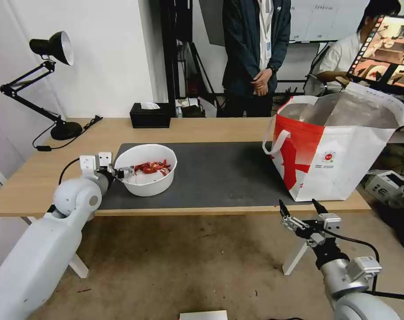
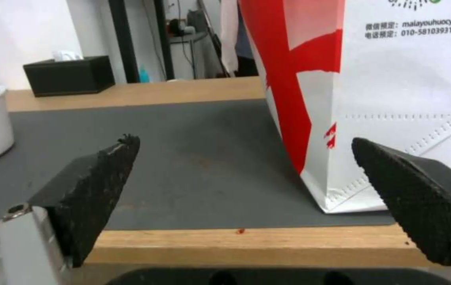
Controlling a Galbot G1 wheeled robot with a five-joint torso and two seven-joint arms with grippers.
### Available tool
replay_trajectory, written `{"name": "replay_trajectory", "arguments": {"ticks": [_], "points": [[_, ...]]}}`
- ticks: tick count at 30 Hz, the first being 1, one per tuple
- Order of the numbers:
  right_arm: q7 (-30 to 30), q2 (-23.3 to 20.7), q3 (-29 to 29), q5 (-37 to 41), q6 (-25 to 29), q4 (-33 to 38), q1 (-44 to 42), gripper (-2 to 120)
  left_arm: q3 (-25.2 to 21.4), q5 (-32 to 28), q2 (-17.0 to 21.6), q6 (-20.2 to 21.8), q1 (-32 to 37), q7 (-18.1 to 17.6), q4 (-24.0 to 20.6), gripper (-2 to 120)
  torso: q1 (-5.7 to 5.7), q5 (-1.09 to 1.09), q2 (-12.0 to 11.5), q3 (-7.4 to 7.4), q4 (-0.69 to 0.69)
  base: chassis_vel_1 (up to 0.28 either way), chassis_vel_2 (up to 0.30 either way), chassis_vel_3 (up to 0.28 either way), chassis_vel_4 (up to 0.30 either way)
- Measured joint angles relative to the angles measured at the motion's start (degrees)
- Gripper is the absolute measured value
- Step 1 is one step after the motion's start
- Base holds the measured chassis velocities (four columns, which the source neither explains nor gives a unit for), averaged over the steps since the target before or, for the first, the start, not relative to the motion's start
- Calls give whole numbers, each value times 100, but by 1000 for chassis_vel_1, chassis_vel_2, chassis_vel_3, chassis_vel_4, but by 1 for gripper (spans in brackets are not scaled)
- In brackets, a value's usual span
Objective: Pick up the trash from the table and place it into the takeout bag.
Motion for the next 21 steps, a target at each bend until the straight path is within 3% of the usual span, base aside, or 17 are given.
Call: {"name": "replay_trajectory", "arguments": {"ticks": [21], "points": [[111,23,-27,33,11,-187,106,100,226,37,-11,-20,-44,-122,-69,23,0,0,0,0,-1,0,0,0,0]]}}
